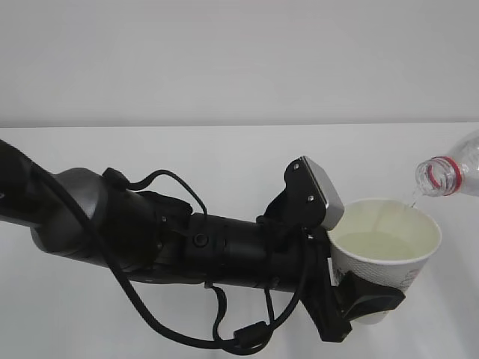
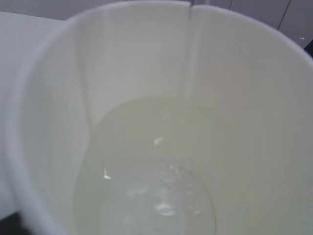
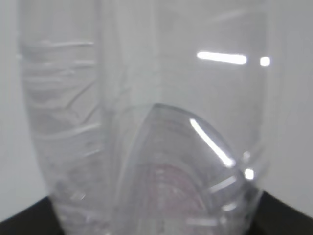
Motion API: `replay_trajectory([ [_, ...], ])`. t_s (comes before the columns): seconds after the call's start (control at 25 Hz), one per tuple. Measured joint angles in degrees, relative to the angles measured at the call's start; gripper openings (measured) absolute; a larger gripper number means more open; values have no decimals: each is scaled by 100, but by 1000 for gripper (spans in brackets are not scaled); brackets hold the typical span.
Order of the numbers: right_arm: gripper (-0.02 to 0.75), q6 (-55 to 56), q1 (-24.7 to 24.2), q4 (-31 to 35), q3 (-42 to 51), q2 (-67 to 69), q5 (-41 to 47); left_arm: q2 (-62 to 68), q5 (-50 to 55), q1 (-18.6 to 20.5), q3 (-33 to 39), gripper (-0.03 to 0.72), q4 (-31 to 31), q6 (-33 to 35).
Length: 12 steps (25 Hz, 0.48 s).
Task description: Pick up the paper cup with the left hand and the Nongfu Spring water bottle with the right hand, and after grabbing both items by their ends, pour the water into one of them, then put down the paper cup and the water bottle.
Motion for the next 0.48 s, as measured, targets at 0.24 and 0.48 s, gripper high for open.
replay_trajectory([
  [0.24,438,0,0,44,0,0,0,0,0,0,0,508,0,0],
  [0.48,438,68,0,96,0,0,0,0,10,0,0,507,0,0],
])
